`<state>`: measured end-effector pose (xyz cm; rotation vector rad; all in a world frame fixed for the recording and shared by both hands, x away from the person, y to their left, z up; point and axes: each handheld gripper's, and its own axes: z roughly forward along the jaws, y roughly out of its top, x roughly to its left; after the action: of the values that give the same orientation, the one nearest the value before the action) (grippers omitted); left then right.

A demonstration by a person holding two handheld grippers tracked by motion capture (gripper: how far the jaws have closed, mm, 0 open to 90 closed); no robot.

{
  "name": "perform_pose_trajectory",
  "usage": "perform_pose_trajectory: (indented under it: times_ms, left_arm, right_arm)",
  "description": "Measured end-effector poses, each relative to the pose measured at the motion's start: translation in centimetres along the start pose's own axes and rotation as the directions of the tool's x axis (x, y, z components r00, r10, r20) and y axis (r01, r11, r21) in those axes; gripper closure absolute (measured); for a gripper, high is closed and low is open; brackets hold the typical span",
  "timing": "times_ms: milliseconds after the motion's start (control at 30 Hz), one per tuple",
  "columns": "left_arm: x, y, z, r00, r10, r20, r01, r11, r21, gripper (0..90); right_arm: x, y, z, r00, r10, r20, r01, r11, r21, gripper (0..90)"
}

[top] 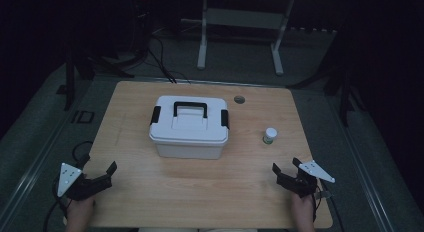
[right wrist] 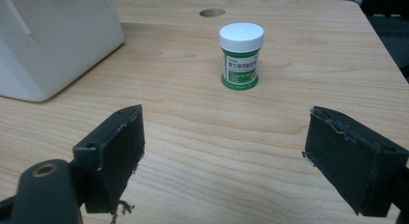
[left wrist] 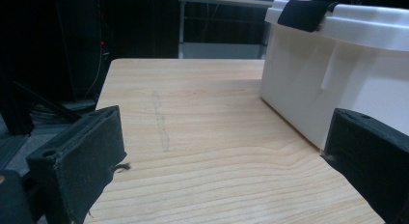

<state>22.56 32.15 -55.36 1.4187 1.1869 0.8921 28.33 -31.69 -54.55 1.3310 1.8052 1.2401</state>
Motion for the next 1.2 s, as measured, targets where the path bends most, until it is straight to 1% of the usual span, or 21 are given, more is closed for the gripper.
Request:
perform_pose_trajectory:
  times_ms: [67, 200, 300, 367, 467, 500, 533, 567, 633, 700, 733, 800, 833, 867, 900, 933, 1000, 1067, 1100, 1133, 1200]
  left_arm:
    - [0.1, 0.0, 0.2, 0.9994, 0.028, -0.02, -0.027, 0.999, 0.036, 0.4]
    - [0.2, 0.0, 0.4, 0.9991, 0.03, -0.03, -0.029, 0.9987, 0.043, 0.4]
    - [0.7, 0.3, 0.6, 0.9994, -0.033, -0.009, 0.033, 0.9984, 0.046, 0.4]
    - [1.0, 0.4, 1.2, 0.998, -0.062, 0.005, 0.062, 0.9945, 0.085, 0.4]
    - [0.9, 0.5, 2.2, 0.9994, -0.029, -0.02, 0.031, 0.9884, 0.149, 0.5]
    - [0.8, 0.6, 2.6, 0.9991, -0.023, -0.035, 0.029, 0.9863, 0.163, 0.5]
    - [0.6, 0.7, 2.9, 0.9993, -0.028, -0.026, 0.032, 0.9838, 0.176, 0.5]
    - [0.5, 0.8, 3.1, 0.9995, -0.033, -0.003, 0.033, 0.9834, 0.179, 0.5]
    - [0.2, 1.1, 3.6, 0.9996, -0.02, 0.018, 0.017, 0.9834, 0.181, 0.5]
    - [-0.1, 1.5, 4.1, 0.9988, -0.007, 0.048, -0.002, 0.9819, 0.189, 2.7]
    - [-0.3, 1.6, 4.4, 0.9985, -0.003, 0.054, -0.007, 0.9819, 0.189, 5.7]
    - [-0.4, 1.8, 4.7, 0.9973, -0.008, 0.072, -0.005, 0.9823, 0.187, 5.8]
    - [-0.6, 2.1, 5.3, 0.9959, -0.009, 0.09, -0.008, 0.9824, 0.187, 5.8]
    - [-0.8, 2.2, 5.7, 0.9962, -0.003, 0.087, -0.012, 0.9845, 0.175, 17.4]
    - [-0.9, 2.3, 6.2, 0.9964, -0.003, 0.085, -0.012, 0.9845, 0.175, 17.3]
    - [-1.0, 2.5, 6.6, 0.996, -0.002, 0.089, -0.014, 0.9848, 0.173, 17.9]
    - [-1.3, 2.7, 7.5, 0.9958, 0.003, 0.092, -0.018, 0.9863, 0.164, 29.0]
    - [-1.5, 2.9, 8.5, 0.9937, -0.001, 0.112, -0.019, 0.9832, 0.181, 34.0]
    - [-1.7, 3.0, 9.0, 0.9947, 0.009, 0.103, -0.028, 0.9824, 0.185, 41.4]
    - [-1.9, 3.1, 9.5, 0.9932, 0.006, 0.116, -0.029, 0.9806, 0.194, 43.4]
    - [-2.1, 3.2, 10.0, 0.9919, 0.005, 0.127, -0.03, 0.9794, 0.2, 47.3]
  right_arm:
    - [0.1, 0.0, 0.0, 1.0, -0.005, -0.006, 0.005, 1.0, 0.002, 13.8]
    - [0.4, 0.2, 0.1, 0.9995, -0.031, -0.004, 0.031, 0.999, 0.011, 13.8]
    - [1.2, 0.6, 0.1, 0.9985, -0.024, -0.049, 0.024, 1.0, 0.001, 13.6]
    - [2.0, 1.0, 0.2, 0.9977, -0.055, -0.038, 0.056, 0.998, 0.01, 13.6]
    - [2.9, 1.4, 0.6, 0.996, -0.026, -0.085, 0.028, 0.999, 0.017, 13.0]
    - [3.1, 1.6, 0.8, 0.9923, -0.017, -0.123, 0.02, 1.0, 0.019, 13.1]
    - [3.4, 1.7, 0.9, 0.9879, -0.012, -0.154, 0.014, 1.0, 0.011, 13.3]
    - [3.7, 1.9, 1.1, 0.9869, -0.016, -0.16, 0.018, 1.0, 0.012, 13.9]
    - [4.3, 2.3, 1.5, 0.9808, -0.043, -0.19, 0.047, 0.999, 0.019, 14.0]
    - [4.9, 2.6, 2.0, 0.9777, -0.073, -0.197, 0.079, 0.997, 0.024, 15.4]
    - [5.2, 2.8, 2.3, 0.9754, -0.078, -0.206, 0.085, 0.996, 0.028, 15.4]
    - [5.4, 2.9, 2.6, 0.974, -0.078, -0.213, 0.087, 0.996, 0.032, 17.0]
    - [5.6, 3.1, 2.9, 0.9709, -0.078, -0.226, 0.089, 0.995, 0.038, 20.6]
    - [6.0, 3.3, 3.6, 0.9657, -0.094, -0.242, 0.109, 0.993, 0.049, 28.4]
    - [6.3, 3.4, 3.9, 0.9652, -0.111, -0.237, 0.126, 0.991, 0.049, 34.0]
    - [6.6, 3.6, 4.2, 0.9648, -0.131, -0.228, 0.145, 0.988, 0.049, 35.2]
    - [7.0, 3.9, 5.0, 0.9617, -0.153, -0.228, 0.17, 0.984, 0.058, 42.2]
    - [7.4, 4.2, 5.9, 0.9604, -0.156, -0.231, 0.175, 0.982, 0.066, 45.0]
    - [7.5, 4.3, 6.4, 0.9596, -0.155, -0.235, 0.176, 0.982, 0.072, 51.1]
    - [7.7, 4.5, 6.9, 0.9571, -0.159, -0.243, 0.182, 0.98, 0.077, 53.9]
    - [7.9, 4.6, 7.3, 0.9559, -0.165, -0.243, 0.189, 0.979, 0.077, 54.2]
